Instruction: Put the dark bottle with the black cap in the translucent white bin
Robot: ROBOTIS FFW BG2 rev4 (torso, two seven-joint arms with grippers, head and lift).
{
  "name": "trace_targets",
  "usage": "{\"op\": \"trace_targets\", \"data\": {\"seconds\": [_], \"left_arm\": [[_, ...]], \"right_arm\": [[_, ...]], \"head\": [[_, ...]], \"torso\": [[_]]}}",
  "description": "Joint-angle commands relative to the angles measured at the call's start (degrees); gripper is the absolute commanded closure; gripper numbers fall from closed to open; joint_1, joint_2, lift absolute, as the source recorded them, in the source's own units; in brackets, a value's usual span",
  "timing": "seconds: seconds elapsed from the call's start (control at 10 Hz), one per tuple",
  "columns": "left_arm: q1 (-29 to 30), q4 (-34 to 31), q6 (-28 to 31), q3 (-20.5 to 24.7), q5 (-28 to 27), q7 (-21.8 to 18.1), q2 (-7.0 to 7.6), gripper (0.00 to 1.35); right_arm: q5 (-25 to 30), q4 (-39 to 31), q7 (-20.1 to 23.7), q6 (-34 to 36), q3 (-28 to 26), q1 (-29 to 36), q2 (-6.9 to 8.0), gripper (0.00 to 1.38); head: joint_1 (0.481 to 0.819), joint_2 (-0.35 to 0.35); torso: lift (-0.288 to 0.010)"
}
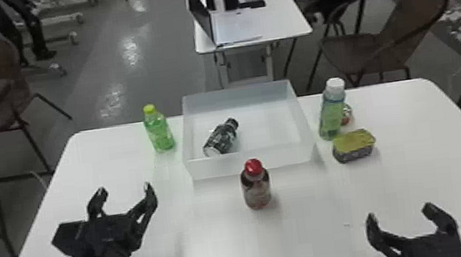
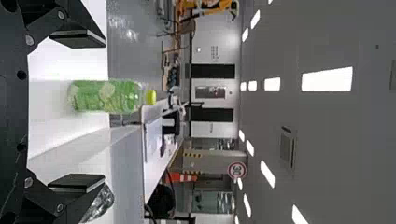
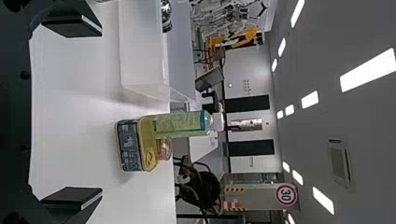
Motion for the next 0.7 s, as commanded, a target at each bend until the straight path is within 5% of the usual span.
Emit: {"op": "trace_targets", "data": {"seconds": [0.0,0.6], "left_arm": [[6.8,-1.8,-4.6,-0.5,2.4,4.3,-1.93,0.26],[12.7,-1.8,-9.3,-3.2,0.6,10.1,-2.78,0.26]], "right_arm": [[0.2,-1.1,0.0,0.0,-0.8,0.4,0.05,0.09],[1.5,-3.1,-0.2,0.5,-2.3,2.2,0.05,0.09]], "head": [[0.695,0.107],[0.695,0.106]], "torso": [[-0.059],[-0.059]]}}
